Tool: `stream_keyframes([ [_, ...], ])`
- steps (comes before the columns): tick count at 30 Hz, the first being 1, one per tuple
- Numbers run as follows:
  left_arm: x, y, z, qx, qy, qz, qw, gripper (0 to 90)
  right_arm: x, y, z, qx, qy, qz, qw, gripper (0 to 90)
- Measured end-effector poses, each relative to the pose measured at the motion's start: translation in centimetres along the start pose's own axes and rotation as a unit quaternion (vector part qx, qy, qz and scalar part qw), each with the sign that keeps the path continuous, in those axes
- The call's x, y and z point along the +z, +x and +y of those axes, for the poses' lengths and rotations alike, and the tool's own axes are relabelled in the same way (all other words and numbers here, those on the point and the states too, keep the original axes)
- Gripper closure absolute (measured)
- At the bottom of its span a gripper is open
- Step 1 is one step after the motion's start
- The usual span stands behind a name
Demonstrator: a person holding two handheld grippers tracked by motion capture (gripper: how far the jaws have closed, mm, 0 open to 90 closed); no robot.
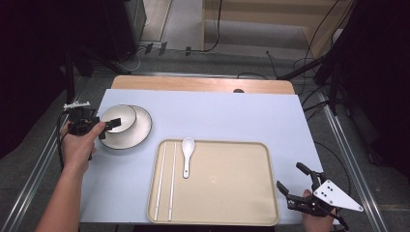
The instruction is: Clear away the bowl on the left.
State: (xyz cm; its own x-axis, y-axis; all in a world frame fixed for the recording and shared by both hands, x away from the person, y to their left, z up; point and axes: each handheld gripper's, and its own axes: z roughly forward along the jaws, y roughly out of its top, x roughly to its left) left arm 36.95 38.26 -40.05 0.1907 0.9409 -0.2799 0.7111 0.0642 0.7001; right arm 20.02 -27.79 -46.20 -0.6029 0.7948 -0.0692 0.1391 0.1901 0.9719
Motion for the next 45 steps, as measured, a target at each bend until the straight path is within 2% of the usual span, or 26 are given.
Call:
stream_keyframes([
  [4,1.0,0.5,0.0,-0.021,0.009,0.028,0.9993,11.8,0.0,0.0,0.0,0.001,0.001,0.001,1.0,13.2],
  [6,1.4,0.8,-0.1,-0.034,0.012,0.027,0.999,18.4,0.1,0.1,0.0,-0.002,0.001,0.001,1.0,13.2],
  [8,1.6,1.1,0.0,-0.053,0.017,0.04,0.9976,31.5,0.1,0.1,0.0,-0.002,0.001,0.001,1.0,13.2],
  [10,1.9,1.5,0.0,-0.075,0.012,0.042,0.9962,38.3,0.1,0.1,0.0,-0.001,0.001,0.001,1.0,13.2],
  [11,2.0,1.6,0.0,-0.083,0.012,0.045,0.9955,44.9,0.1,0.1,0.0,0.0,0.001,0.001,1.0,13.2],
  [13,2.1,1.9,0.0,-0.095,0.014,0.047,0.9942,48.0,0.1,0.1,0.0,-0.002,0.001,0.001,1.0,13.2],
  [23,3.0,2.4,-0.1,-0.112,0.03,0.053,0.9919,69.1,0.1,0.1,0.0,-0.002,0.001,0.002,1.0,13.2],
  [25,3.2,2.5,-0.2,-0.114,0.036,0.055,0.9913,72.1,0.1,0.1,0.0,-0.003,0.001,0.002,1.0,13.2],
  [28,3.2,2.6,-0.1,-0.136,0.04,0.052,0.9886,74.1,0.1,0.1,0.0,-0.003,0.001,0.002,1.0,13.2],
  [32,3.1,2.7,-0.1,-0.139,0.044,0.06,0.9875,79.1,0.1,0.1,0.0,-0.002,0.002,0.004,1.0,13.2],
  [34,3.1,2.9,-0.1,-0.145,0.045,0.053,0.987,80.6,0.2,0.1,0.0,-0.002,0.003,0.004,1.0,13.2],
  [37,2.9,2.9,-0.1,-0.148,0.048,0.054,0.9863,81.2,0.1,0.1,0.0,-0.002,0.002,0.003,1.0,13.2],
  [39,2.7,2.9,-0.1,-0.148,0.048,0.051,0.9865,81.6,0.1,0.1,0.0,-0.002,0.001,0.002,1.0,13.2],
  [43,2.3,2.7,-0.1,-0.13,0.041,0.049,0.9895,82.3,0.1,0.0,0.0,0.0,0.001,0.001,1.0,13.2],
  [45,2.1,2.7,-0.2,-0.128,0.032,0.046,0.9902,82.3,0.1,0.0,0.0,0.0,0.001,0.002,1.0,13.2],
])
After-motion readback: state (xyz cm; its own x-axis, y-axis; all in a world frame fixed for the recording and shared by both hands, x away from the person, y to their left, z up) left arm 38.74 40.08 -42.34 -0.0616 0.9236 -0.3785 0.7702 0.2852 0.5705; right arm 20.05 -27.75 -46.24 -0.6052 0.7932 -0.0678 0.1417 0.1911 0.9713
